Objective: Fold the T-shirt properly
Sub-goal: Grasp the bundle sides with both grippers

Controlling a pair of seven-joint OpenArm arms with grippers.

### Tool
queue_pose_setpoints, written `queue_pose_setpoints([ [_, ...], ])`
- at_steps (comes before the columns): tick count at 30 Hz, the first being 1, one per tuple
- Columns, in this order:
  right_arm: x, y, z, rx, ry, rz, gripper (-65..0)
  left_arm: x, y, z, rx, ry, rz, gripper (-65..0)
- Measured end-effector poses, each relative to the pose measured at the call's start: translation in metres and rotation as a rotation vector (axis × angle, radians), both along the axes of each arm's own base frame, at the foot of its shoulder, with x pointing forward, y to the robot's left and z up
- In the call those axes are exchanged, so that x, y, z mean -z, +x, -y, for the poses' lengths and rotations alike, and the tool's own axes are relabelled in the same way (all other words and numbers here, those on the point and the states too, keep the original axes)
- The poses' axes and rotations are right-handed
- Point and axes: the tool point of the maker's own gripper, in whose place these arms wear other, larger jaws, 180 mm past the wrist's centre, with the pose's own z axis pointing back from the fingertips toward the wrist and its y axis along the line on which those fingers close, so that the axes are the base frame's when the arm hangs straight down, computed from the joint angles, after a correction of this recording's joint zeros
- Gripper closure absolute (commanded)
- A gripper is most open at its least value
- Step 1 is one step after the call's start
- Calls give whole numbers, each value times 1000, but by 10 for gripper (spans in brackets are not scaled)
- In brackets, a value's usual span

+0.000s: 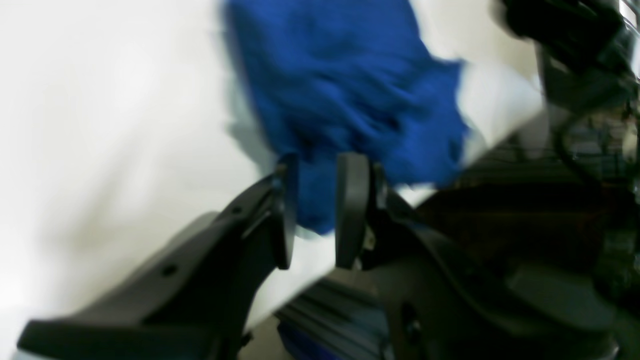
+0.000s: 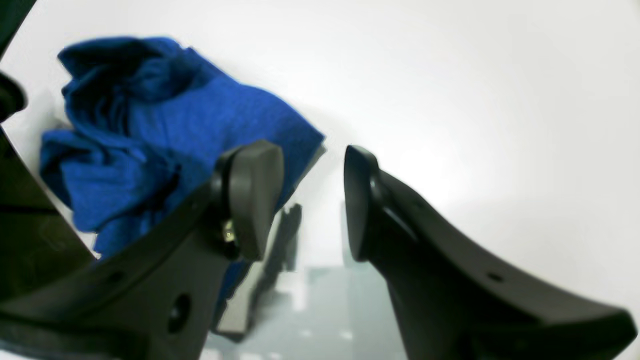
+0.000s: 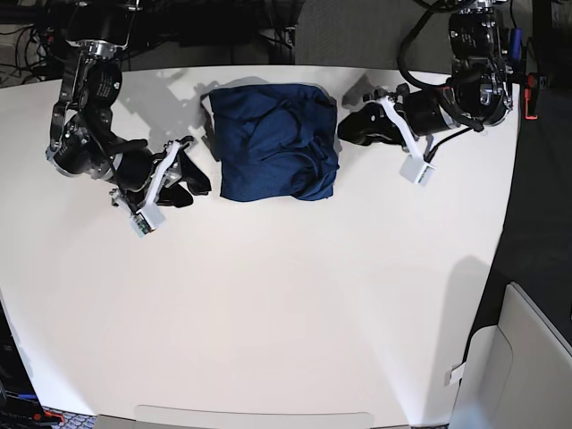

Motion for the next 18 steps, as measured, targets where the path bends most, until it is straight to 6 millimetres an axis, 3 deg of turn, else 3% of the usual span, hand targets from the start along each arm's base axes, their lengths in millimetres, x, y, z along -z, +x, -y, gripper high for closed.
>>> queue_pose_setpoints([
  [5, 16, -5, 18, 27, -109, -33, -151, -13, 7, 25, 53, -33, 54, -133],
  [8, 21, -11, 7, 17, -87, -52, -164, -17, 9, 43, 92, -50, 82, -133],
  [14, 21, -10, 5, 21, -76, -52, -188, 0, -1, 67, 186, 51, 100, -133],
  [18, 21, -13, -17, -12, -39, -55, -188, 11, -5, 68, 217, 128, 104, -133],
])
